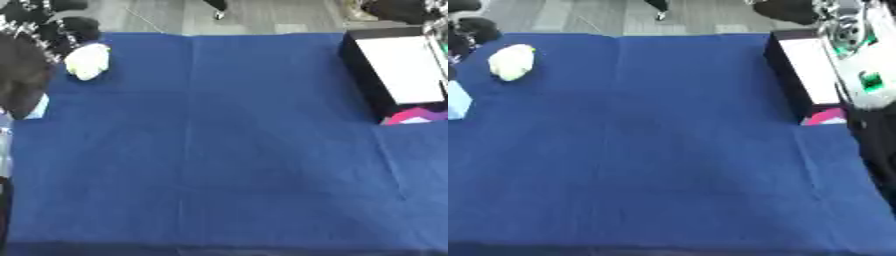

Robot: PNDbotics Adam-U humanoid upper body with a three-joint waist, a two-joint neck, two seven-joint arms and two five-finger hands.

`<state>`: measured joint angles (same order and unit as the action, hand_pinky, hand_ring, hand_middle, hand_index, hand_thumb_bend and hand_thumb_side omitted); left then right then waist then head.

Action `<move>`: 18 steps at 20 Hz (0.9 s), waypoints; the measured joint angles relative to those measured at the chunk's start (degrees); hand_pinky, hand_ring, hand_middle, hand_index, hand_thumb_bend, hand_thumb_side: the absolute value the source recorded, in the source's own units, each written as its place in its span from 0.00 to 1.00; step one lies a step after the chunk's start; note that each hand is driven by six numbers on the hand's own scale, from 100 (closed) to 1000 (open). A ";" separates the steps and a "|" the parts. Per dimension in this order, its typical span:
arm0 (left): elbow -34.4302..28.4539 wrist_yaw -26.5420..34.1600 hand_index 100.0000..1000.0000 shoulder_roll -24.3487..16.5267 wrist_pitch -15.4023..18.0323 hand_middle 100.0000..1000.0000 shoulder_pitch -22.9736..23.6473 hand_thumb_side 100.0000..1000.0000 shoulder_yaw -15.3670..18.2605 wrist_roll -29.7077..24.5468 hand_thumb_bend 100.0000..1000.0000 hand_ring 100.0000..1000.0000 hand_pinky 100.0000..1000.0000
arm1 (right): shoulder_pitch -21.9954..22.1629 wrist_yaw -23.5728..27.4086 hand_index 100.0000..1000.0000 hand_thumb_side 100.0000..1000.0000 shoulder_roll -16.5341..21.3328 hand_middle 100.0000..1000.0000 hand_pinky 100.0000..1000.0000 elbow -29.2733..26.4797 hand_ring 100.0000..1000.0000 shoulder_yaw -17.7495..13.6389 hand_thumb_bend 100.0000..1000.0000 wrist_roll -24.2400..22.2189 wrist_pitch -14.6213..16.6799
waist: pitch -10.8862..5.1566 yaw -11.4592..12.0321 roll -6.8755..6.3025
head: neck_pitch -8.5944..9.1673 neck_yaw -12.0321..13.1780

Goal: Pick up the objects with one hand, pass them to the other hand, and then place them into the box on the other side of the table.

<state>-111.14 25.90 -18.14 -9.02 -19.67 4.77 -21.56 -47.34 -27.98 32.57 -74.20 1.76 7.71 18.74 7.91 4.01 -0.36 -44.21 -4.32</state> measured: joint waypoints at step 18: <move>-2.23 -2.31 0.85 0.59 1.66 0.70 3.52 1.00 2.95 0.70 0.28 0.69 0.85 | -3.57 -19.41 0.95 0.11 1.30 0.54 1.00 37.31 0.87 -9.12 0.00 2.43 -5.66 | 0.27 0.98 -0.24 | -0.03 -1.59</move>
<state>-113.37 23.59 -17.55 -7.37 -16.15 7.72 -20.85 -50.92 -47.39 33.87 -36.89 -7.36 10.14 13.07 8.19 5.00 -0.60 -44.23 -5.91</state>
